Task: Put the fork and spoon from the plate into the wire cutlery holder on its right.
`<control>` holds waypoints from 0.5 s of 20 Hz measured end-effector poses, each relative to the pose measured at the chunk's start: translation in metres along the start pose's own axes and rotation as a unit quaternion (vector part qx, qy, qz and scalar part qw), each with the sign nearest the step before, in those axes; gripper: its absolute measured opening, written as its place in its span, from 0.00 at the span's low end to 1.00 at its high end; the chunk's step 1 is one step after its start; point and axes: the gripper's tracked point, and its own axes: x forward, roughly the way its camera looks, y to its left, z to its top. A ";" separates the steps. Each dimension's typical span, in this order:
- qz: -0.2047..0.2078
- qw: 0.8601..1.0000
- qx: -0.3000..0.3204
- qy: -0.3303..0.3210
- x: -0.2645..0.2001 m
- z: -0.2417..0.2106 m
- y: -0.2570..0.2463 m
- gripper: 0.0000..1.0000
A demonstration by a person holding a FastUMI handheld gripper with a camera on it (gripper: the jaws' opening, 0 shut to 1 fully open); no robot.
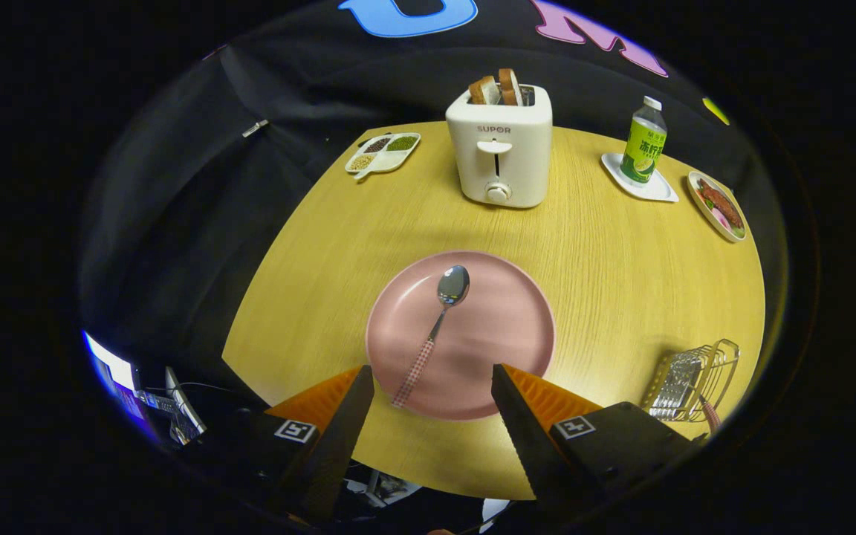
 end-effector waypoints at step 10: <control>-0.048 0.997 0.012 0.060 0.068 -0.027 -0.006 1.00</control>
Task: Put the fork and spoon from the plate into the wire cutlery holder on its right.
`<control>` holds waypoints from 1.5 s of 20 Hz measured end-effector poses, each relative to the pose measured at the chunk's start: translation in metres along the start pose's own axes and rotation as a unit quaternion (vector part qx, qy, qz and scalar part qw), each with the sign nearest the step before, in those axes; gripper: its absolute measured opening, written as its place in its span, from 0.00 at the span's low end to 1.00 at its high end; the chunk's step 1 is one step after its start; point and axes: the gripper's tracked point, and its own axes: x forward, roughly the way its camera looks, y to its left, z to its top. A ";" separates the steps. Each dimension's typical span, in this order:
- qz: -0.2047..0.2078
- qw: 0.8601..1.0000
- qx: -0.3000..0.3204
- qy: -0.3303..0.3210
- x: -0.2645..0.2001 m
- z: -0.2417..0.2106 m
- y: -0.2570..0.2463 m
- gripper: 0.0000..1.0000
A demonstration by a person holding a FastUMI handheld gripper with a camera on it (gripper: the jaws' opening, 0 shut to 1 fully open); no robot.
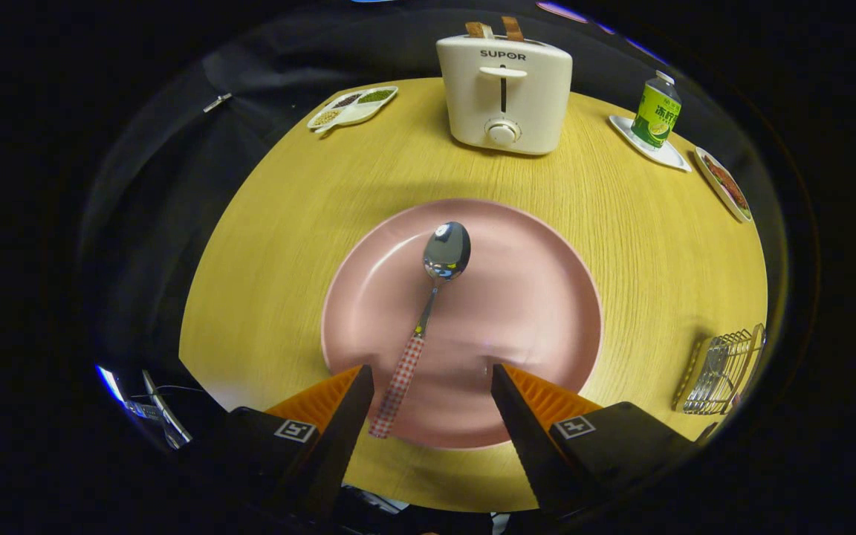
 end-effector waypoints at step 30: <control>0.102 0.994 -0.029 0.018 -0.097 -0.010 -0.029 0.11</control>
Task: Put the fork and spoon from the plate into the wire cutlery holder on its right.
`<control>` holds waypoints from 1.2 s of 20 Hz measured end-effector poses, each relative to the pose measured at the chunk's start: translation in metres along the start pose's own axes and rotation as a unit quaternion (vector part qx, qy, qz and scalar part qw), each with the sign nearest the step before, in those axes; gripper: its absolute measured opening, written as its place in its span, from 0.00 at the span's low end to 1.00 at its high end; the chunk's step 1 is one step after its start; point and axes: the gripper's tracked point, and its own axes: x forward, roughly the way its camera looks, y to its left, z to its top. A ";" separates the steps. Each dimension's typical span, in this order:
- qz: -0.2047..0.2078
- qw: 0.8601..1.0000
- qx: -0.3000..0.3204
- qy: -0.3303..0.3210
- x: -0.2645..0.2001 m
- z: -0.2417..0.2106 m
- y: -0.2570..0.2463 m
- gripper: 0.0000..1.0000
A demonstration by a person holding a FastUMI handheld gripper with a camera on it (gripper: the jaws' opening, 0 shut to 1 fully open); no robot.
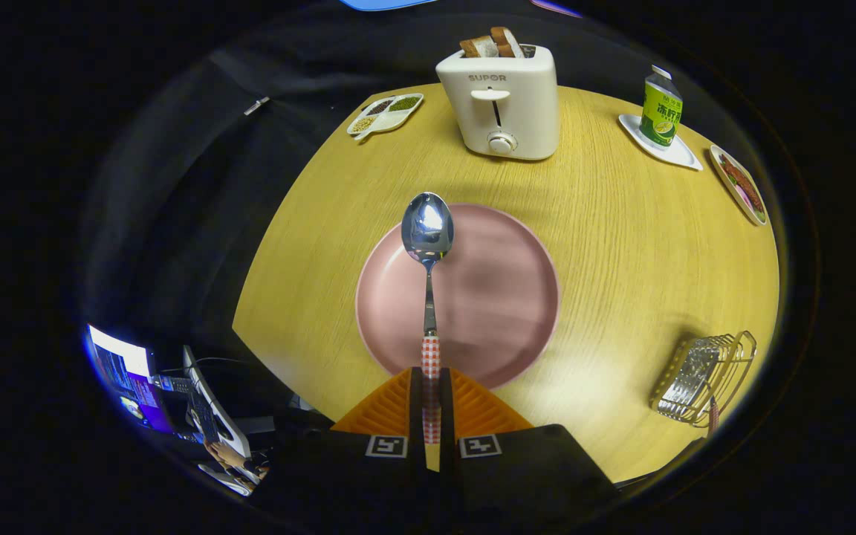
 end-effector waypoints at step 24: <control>-0.100 0.989 0.015 0.106 -0.191 -0.065 -0.181 0.11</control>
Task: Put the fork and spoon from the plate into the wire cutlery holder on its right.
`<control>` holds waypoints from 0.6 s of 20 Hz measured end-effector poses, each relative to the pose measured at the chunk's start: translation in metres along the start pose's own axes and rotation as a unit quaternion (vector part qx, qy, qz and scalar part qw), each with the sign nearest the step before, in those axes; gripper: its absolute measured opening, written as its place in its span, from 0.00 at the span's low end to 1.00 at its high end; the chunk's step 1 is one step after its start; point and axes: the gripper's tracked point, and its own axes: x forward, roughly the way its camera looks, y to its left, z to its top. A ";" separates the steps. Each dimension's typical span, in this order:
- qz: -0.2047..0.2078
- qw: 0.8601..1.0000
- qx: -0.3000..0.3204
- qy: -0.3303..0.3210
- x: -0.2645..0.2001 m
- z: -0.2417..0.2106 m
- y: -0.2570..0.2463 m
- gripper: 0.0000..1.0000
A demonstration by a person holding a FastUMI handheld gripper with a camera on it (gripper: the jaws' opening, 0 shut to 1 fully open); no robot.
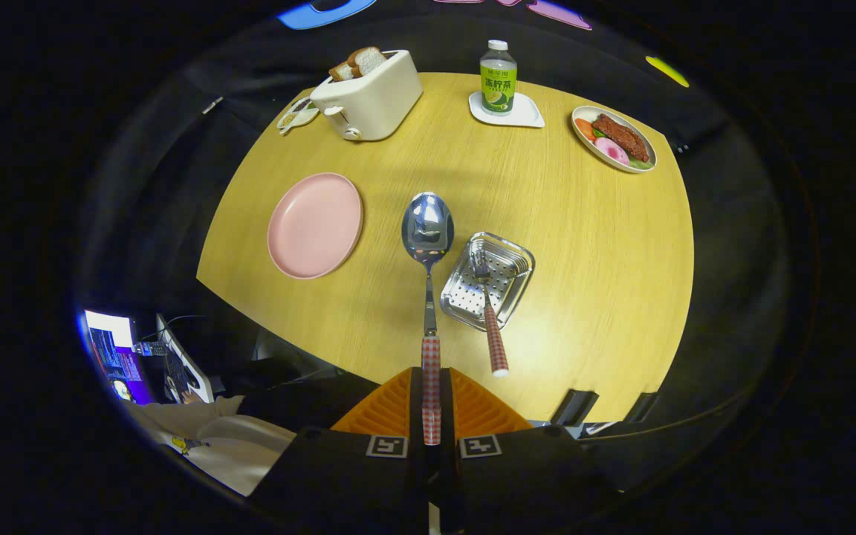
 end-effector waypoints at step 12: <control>-0.031 0.978 -0.101 0.183 0.009 -0.013 -0.061 0.10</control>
